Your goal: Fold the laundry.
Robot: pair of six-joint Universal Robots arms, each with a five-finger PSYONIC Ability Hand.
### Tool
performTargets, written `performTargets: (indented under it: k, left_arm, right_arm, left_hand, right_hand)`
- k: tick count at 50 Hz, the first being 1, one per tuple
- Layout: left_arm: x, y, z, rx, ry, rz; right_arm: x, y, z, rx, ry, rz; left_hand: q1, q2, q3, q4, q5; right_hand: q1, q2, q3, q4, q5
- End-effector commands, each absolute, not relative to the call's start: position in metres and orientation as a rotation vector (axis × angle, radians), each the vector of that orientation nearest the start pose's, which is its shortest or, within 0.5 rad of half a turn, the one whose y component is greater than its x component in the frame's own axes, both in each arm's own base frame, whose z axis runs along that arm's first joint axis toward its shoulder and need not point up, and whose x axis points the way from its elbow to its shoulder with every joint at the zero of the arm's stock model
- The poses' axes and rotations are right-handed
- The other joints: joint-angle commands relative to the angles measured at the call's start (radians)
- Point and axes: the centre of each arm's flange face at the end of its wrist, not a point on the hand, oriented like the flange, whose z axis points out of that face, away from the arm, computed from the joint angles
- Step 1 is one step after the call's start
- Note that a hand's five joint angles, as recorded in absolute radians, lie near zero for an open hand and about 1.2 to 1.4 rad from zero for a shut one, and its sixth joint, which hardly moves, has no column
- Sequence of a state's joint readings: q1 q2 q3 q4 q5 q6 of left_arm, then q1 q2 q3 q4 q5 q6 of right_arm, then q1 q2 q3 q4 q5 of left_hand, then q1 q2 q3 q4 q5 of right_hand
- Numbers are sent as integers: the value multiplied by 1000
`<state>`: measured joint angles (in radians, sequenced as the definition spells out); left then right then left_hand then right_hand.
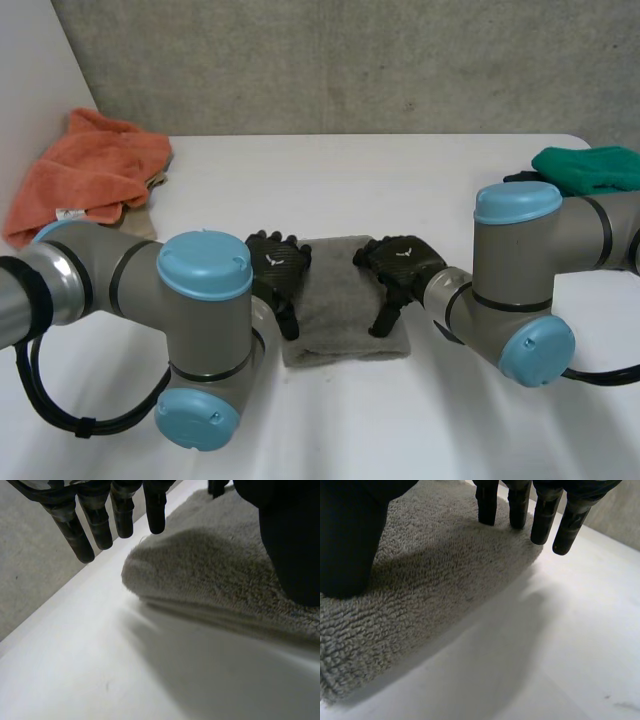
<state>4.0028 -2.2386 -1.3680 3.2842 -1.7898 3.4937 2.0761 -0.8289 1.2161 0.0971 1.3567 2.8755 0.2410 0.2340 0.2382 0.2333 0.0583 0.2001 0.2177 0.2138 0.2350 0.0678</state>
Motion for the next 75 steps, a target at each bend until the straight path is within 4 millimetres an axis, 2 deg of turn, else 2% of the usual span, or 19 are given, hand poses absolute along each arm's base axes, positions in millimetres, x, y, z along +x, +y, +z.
performTargets:
  k: [1, 5, 7, 9, 12, 17, 27, 36, 46, 51, 53, 58, 59, 61, 62, 68, 71, 74, 75]
  left_arm:
    - [-357, -222, 183, 1202, 2277, -2077]
    - [-354, -221, 222, 1261, 2211, -2244]
    - [-350, -226, 232, 1279, 2193, -2280]
    - [-345, -228, 246, 1327, 2172, -2339]
    - [-343, -222, 255, 1422, 2182, -2381]
    - [-340, -210, 268, 1615, 2232, -2442]
    - [-338, -206, 270, 1649, 2275, -2437]
    - [-338, -203, 266, 1656, 2289, -2422]
    - [-337, -204, 267, 1651, 2288, -2424]
    - [-336, -205, 268, 1641, 2285, -2428]
    - [-336, -205, 270, 1640, 2274, -2436]
    - [-333, -206, 277, 1620, 2249, -2464]
    - [-330, -208, 280, 1603, 2236, -2476]
    - [-327, -211, 284, 1582, 2223, -2488]
    - [-326, -212, 286, 1570, 2220, -2494]
    - [-317, -219, 296, 1490, 2232, -2531]
    - [-314, -223, 297, 1454, 2266, -2539]
    - [-313, -223, 297, 1444, 2273, -2541]
    - [-313, -223, 298, 1444, 2271, -2543]
  right_arm:
    - [322, -269, 183, -1064, 2126, -1592]
    - [315, -252, 188, -1072, 2098, -1602]
    - [313, -244, 183, -1084, 2095, -1596]
    - [310, -229, 168, -1117, 2099, -1571]
    - [313, -208, 154, -1170, 2052, -1572]
    - [318, -195, 138, -1213, 1990, -1619]
    - [331, -213, 111, -1217, 1971, -1693]
    - [339, -226, 109, -1239, 1906, -1811]
    - [347, -238, 109, -1221, 1871, -1850]
    - [354, -247, 109, -1220, 1849, -1872]
    - [356, -250, 112, -1214, 1840, -1887]
    - [348, -281, 134, -1152, 1825, -2000]
    - [339, -299, 143, -1123, 1831, -2055]
    - [328, -316, 154, -1095, 1829, -2111]
    - [322, -330, 168, -1081, 1799, -2171]
    - [304, -373, 218, -1069, 1601, -2336]
    - [280, -408, 259, -1023, 1495, -2496]
    - [259, -430, 284, -980, 1446, -2609]
    - [241, -444, 299, -948, 1423, -2675]
  left_hand:
    - [22, 29, 25, 30, 31]
    - [22, 29, 25, 30, 31]
    - [17, 24, 19, 24, 25]
    - [14, 21, 16, 21, 22]
    - [14, 21, 16, 21, 22]
    - [14, 21, 16, 21, 22]
    - [11, 18, 14, 18, 19]
    - [2, 9, 5, 10, 10]
    - [8, 15, 11, 15, 16]
    - [8, 15, 11, 15, 16]
    - [11, 18, 13, 18, 19]
    - [8, 15, 11, 15, 16]
    - [11, 18, 13, 18, 19]
    - [8, 15, 11, 15, 16]
    - [11, 18, 13, 18, 19]
    - [11, 18, 14, 18, 19]
    - [11, 18, 14, 18, 19]
    - [14, 21, 16, 21, 22]
    - [14, 21, 16, 21, 22]
  right_hand:
    - [-26, -43, -39, -60, -68]
    - [-26, -43, -39, -60, -68]
    - [-26, -43, -39, -60, -68]
    - [-26, -43, -39, -60, -68]
    - [-26, -43, -39, -60, -68]
    - [-26, -43, -39, -60, -68]
    - [-25, -42, -39, -60, -67]
    - [536, 519, 523, 501, 494]
    - [704, 686, 690, 669, 661]
    - [1195, 1178, 1182, 1161, 1153]
    - [1196, 1179, 1182, 1161, 1154]
    - [1196, 1179, 1182, 1161, 1154]
    - [1196, 1179, 1182, 1161, 1154]
    - [1196, 1179, 1182, 1161, 1154]
    - [1196, 1179, 1182, 1161, 1154]
    - [1196, 1179, 1182, 1161, 1154]
    - [1196, 1179, 1182, 1161, 1154]
    - [1196, 1179, 1182, 1161, 1154]
    - [1196, 1179, 1182, 1161, 1154]
